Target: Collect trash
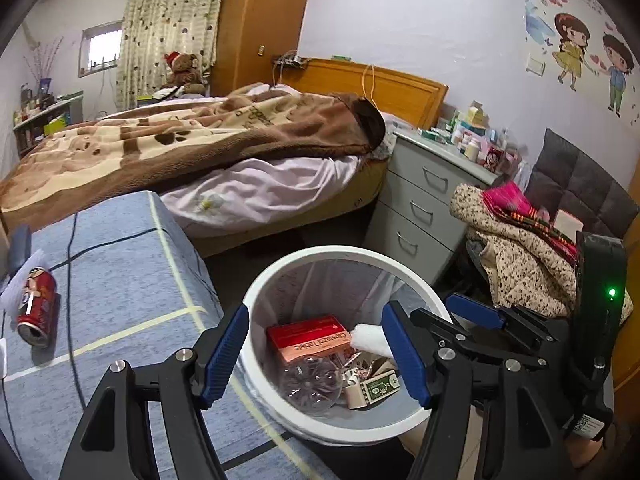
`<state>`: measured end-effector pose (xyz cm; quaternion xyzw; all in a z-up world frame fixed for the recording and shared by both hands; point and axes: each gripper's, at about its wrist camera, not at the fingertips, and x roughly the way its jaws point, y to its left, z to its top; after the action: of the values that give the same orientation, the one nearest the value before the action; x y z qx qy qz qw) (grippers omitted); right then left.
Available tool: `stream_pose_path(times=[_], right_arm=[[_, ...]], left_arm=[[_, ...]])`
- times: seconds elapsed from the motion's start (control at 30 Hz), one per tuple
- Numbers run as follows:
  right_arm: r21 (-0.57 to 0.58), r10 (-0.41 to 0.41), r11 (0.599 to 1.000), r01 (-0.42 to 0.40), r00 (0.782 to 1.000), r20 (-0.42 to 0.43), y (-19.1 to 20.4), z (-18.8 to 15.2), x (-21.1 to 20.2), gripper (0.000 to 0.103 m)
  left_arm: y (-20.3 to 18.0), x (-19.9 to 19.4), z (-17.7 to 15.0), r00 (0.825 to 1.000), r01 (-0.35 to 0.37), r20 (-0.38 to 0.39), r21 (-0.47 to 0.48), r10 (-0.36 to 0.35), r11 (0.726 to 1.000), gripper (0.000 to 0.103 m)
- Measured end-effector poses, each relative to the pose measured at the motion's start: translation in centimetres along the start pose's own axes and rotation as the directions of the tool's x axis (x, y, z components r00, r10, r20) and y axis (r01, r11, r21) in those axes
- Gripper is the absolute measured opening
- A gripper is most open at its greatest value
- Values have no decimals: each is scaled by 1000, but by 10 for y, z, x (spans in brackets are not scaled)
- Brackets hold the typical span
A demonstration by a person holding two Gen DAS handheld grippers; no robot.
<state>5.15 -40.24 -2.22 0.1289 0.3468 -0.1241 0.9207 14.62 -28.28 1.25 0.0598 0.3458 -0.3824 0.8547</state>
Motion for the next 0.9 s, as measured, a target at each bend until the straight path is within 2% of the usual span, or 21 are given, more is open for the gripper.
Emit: stream_pose_path(times=[0.47,0.9], right_arm=[[-45,62,997,-60,997,37,36,6,-5,51],[-98,133,987,-126,989,64,79,13,-1,51]], left_arm=[[52,-45,-8,994,-92,49,-73,96,993,69],[117,-93,-22,971,-204,88,-177,222,963,69]])
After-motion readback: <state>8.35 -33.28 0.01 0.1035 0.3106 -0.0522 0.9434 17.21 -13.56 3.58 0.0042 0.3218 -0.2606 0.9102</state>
